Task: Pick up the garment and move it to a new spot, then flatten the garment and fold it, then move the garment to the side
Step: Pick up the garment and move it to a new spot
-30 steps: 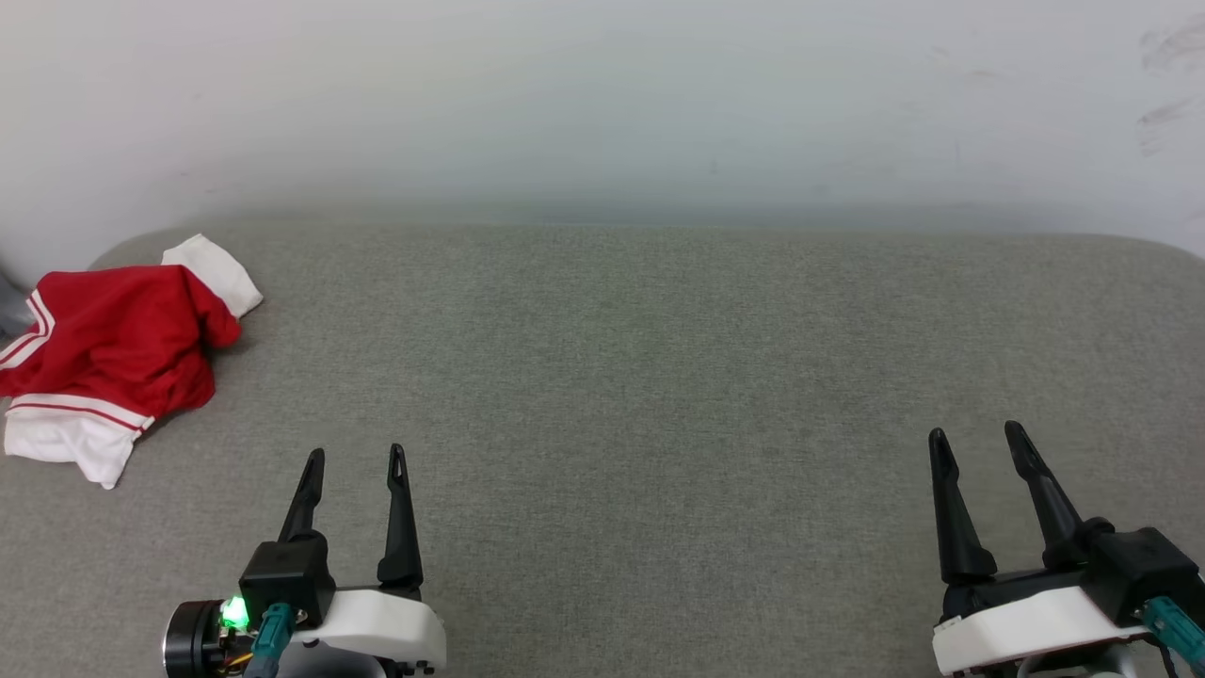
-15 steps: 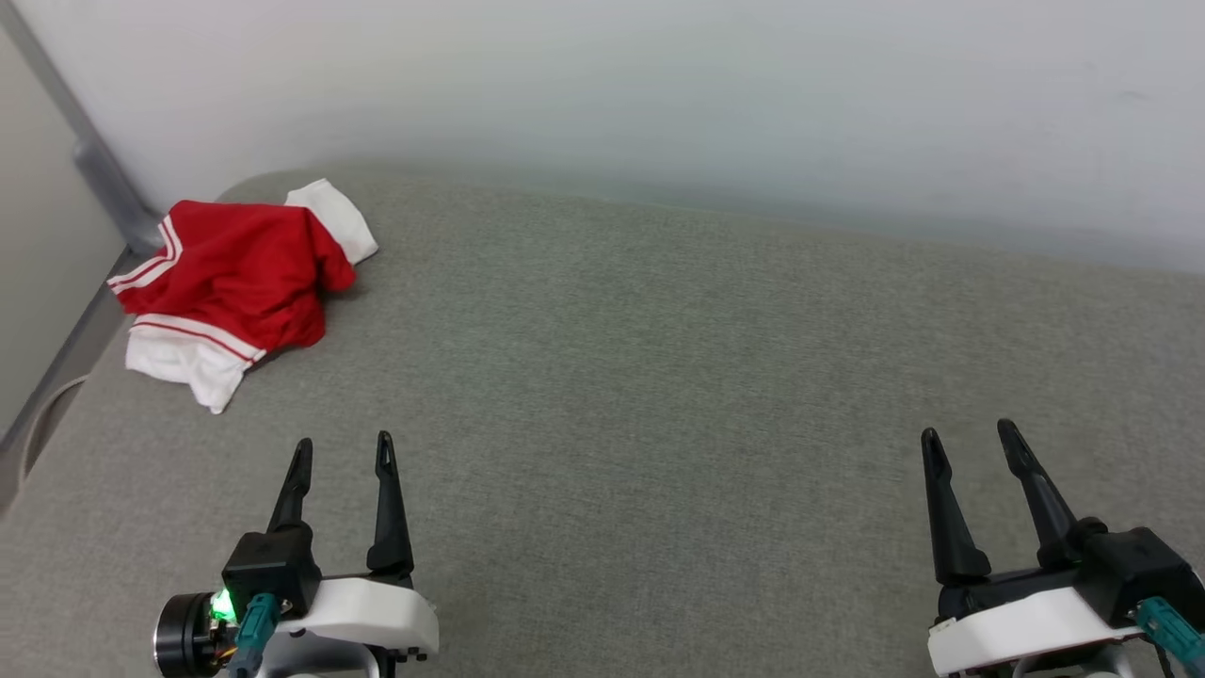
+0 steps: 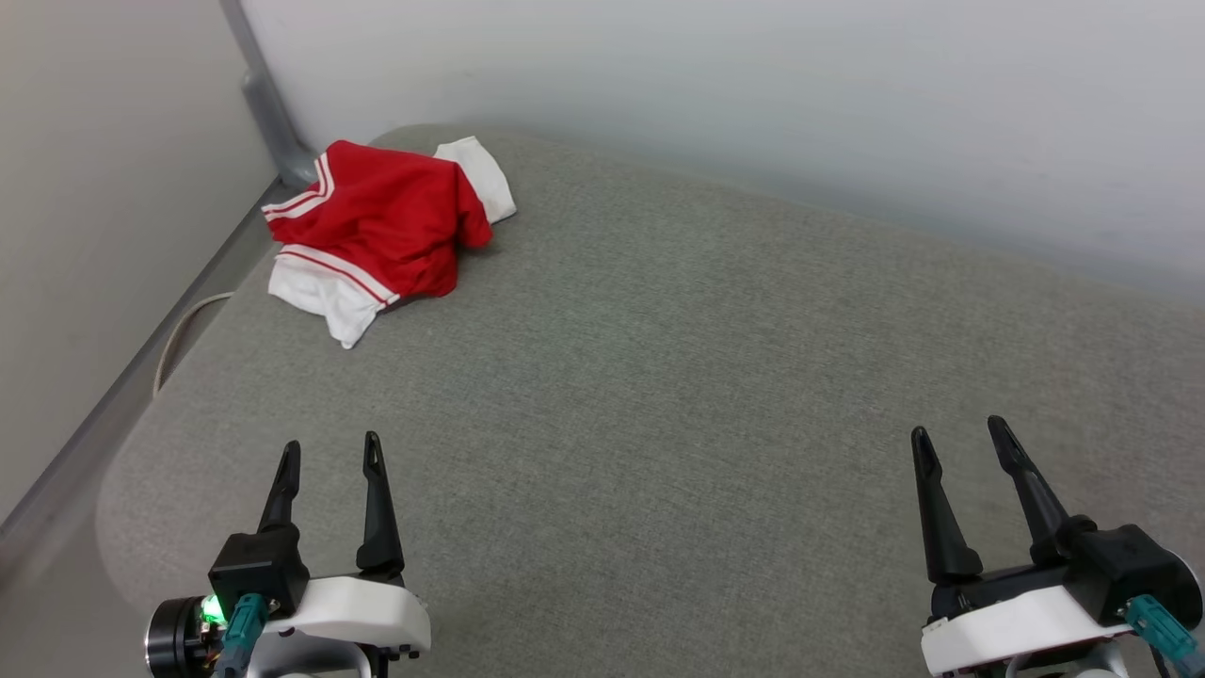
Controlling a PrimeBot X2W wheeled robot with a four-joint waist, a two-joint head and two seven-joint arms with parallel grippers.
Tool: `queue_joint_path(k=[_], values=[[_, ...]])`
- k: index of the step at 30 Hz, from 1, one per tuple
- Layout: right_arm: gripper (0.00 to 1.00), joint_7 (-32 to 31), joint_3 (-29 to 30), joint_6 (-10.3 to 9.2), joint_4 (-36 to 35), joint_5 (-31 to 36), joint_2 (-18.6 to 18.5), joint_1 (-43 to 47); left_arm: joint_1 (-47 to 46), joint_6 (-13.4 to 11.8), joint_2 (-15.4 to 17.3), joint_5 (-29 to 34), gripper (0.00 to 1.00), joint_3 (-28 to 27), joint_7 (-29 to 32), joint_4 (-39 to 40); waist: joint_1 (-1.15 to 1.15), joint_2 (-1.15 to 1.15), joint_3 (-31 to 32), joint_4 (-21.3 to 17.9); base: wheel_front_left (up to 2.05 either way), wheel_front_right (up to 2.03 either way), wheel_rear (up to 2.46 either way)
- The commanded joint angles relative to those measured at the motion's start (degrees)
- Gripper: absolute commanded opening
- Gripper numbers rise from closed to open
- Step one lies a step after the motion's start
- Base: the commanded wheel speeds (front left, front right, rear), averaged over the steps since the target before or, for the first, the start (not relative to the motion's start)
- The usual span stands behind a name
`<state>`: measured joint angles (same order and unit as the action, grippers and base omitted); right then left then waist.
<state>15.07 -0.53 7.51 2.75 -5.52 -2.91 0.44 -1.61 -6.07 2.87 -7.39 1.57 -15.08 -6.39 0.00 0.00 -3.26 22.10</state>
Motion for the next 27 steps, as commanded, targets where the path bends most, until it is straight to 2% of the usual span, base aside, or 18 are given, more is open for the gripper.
queue_joint_path(k=[1,9,19,22,27], values=[[1.00,0.16,0.07,-0.04,-0.11,-0.04,0.05,-0.60,-0.57,-0.07,0.02,-0.31,1.00,0.02,-0.15,0.00,0.00,0.00,-0.38,1.69,0.00,0.00,0.00],[1.00,0.16,-0.19,-0.04,0.17,0.16,0.06,-0.81,-0.53,0.12,0.03,-0.49,1.00,-0.59,-0.15,-0.35,0.00,0.00,-0.68,5.05,0.00,0.00,0.00],[1.00,0.16,-0.72,-0.04,-0.14,0.38,0.05,-1.50,-2.09,0.71,0.02,-1.23,1.00,-2.43,-0.15,-1.39,0.00,0.00,-1.05,5.11,0.00,0.00,0.00],[1.00,0.16,-1.09,-0.04,-0.36,0.90,0.05,-1.81,-4.64,2.03,0.11,-0.70,1.00,-4.04,-0.15,-1.88,0.00,0.00,-1.93,4.28,0.00,0.00,0.00],[1.00,0.15,-1.56,-0.04,-1.69,2.87,0.05,-3.56,-12.37,5.42,2.09,-1.34,1.00,-8.38,-0.15,-3.84,0.00,0.00,-5.36,2.03,0.00,0.00,0.00]])
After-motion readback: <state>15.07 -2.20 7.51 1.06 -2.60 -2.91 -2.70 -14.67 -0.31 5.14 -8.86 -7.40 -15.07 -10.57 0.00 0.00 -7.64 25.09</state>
